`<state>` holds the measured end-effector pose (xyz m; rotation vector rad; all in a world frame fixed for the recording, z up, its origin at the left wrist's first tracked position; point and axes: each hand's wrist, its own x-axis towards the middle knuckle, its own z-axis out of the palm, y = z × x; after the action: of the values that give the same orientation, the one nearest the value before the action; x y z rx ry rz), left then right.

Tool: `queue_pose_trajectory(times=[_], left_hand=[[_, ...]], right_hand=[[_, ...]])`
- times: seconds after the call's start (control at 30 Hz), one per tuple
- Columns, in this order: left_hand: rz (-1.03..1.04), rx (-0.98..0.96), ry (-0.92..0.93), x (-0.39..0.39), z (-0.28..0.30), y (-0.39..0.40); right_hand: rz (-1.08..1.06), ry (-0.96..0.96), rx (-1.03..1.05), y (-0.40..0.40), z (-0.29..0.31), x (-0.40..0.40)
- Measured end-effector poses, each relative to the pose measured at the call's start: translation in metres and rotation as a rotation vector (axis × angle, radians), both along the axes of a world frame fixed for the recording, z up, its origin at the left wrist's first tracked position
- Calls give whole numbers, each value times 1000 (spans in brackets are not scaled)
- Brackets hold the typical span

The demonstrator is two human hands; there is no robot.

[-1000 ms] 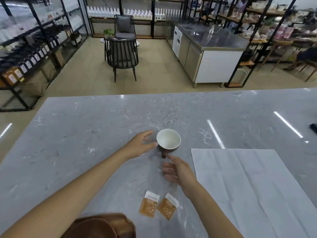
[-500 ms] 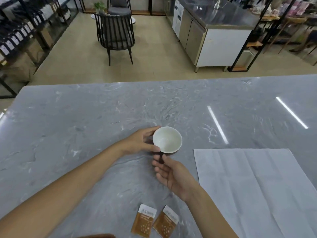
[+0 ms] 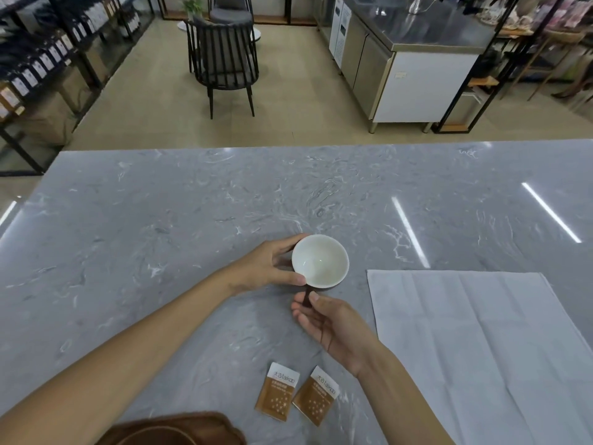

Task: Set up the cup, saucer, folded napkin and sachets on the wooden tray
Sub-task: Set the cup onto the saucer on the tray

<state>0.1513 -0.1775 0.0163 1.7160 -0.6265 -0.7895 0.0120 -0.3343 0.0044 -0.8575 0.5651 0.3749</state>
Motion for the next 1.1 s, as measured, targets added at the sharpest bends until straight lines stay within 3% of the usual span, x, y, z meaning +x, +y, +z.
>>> queue_pose_trajectory(times=[0.33,0.4,0.5,0.57,0.97,1.1], left_hand=[[57,-7,-148,-40,40,38],[167,-60,-249,-95,68,91],[201,-74,-224,-100,63,99],[223,-73,-236,-147,70,137],[272,-107,-218,-146,73,147],[308,-84,-212,-180,71,181]], right_hand=[[78,-76,-58,27,36,-25],[141,-161,-105,72,78,-70],[152,-160,-118,78,74,-76],[182,-171,-141,115,85,-116],[182,-135,-133,118,88,-110],[230,-126,-143,150,90,-142]])
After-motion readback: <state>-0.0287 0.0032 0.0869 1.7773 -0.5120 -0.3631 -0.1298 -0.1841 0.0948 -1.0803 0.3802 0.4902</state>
